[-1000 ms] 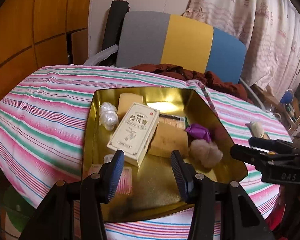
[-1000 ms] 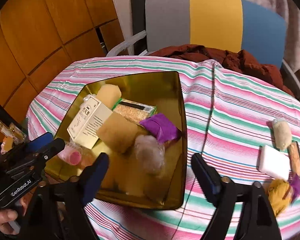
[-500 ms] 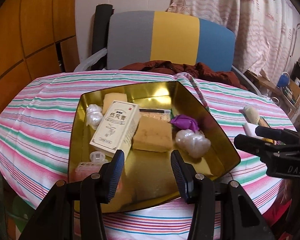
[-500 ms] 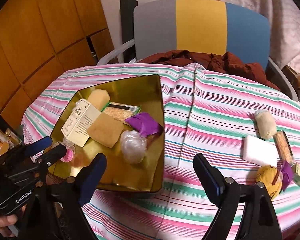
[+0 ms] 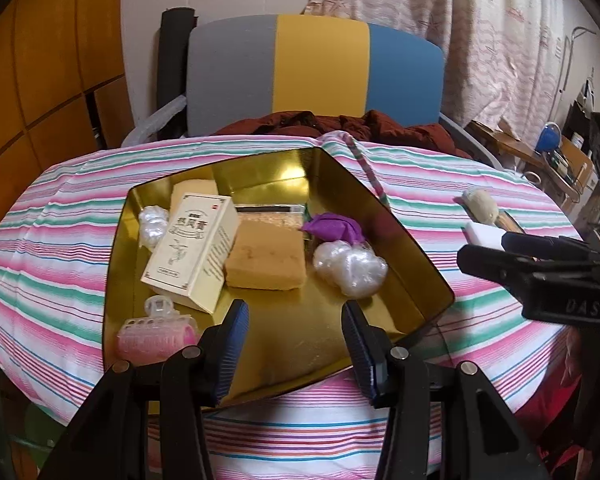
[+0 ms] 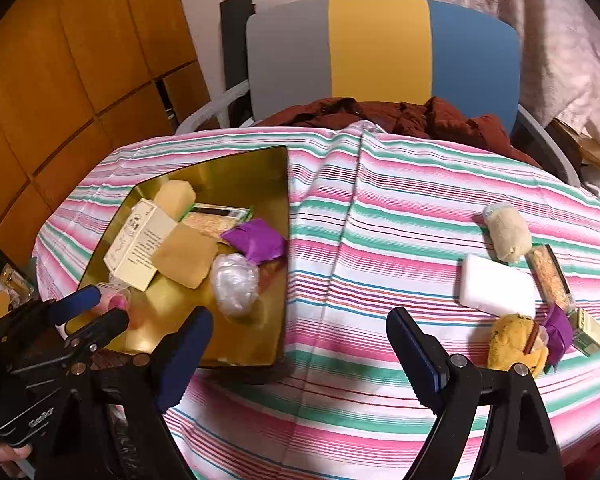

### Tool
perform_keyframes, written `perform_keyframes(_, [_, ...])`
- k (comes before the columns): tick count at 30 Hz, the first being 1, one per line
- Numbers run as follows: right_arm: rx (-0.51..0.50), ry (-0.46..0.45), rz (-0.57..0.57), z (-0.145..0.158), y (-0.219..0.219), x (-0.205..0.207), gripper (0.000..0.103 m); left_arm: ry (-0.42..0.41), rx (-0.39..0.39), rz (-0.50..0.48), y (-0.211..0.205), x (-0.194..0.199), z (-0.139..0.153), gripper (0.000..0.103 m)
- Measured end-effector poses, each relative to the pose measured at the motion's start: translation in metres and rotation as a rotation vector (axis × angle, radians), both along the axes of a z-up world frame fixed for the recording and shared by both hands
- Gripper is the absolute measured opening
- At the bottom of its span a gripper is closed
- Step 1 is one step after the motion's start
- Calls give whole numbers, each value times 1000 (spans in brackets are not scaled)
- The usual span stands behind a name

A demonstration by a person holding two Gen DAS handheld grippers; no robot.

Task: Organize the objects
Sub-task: 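Move both tools back toward the items on the cloth, then grasp the yellow plush in the mesh bag with the left tool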

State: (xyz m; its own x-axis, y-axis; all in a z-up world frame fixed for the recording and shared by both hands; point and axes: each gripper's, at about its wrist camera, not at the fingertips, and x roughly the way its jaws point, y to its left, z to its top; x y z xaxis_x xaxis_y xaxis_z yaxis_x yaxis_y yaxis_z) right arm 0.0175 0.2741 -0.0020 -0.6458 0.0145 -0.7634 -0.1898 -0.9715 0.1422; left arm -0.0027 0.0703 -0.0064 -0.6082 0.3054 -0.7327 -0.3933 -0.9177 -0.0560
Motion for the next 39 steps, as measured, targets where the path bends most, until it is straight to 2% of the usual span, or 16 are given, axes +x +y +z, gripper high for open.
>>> perform_keyframes(8, [-38,-23,-123,-5,55,16,89,-3,-1,-65,17,5,0,49])
perform_keyframes(17, [-62,-34,-348,0,153,52,89,-10,-12,-196,56,16,2,49])
perform_keyframes(24, [-225,30,-612,-10,238,88,90,-7,-26,-347,99,27,4,49])
perform_keyframes(27, [-315,63,-712,-20,260,103,90,-11,-43,-411,122,31,2,49])
perform_keyframes(35, [-345,162,-700,-13,260,110,94,-79,-28,-562,185,29,-16,50])
perform_keyframes(39, [-387,193,-689,-14,262,112,98,-124,-12,-590,216,23,-25,59])
